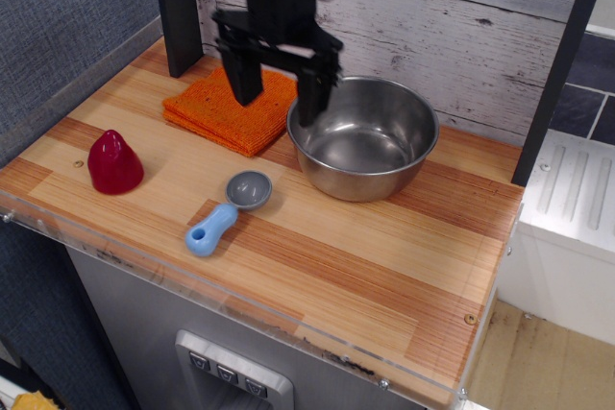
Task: Put the bowl on the orange rectangle.
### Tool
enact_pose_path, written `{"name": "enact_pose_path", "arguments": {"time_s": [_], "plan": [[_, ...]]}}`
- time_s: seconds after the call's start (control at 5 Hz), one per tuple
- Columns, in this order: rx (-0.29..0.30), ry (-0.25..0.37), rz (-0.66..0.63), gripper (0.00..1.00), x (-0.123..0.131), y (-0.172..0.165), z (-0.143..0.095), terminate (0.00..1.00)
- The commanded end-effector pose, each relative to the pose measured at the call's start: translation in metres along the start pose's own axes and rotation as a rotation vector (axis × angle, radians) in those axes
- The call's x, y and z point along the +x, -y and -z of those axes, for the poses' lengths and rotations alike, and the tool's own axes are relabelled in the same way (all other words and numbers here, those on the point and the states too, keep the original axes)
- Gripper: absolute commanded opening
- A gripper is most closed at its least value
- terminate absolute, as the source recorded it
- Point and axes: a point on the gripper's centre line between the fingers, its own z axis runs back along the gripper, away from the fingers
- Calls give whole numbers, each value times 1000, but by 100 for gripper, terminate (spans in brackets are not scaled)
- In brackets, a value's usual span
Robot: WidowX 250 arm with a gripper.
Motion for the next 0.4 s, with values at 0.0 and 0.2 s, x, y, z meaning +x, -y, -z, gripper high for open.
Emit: {"name": "enact_pose_path", "arguments": {"time_s": [0.0, 0.2], "plan": [[38, 29, 45, 100, 40, 4, 12, 0], [60, 2, 69, 100, 43, 4, 22, 0]]}}
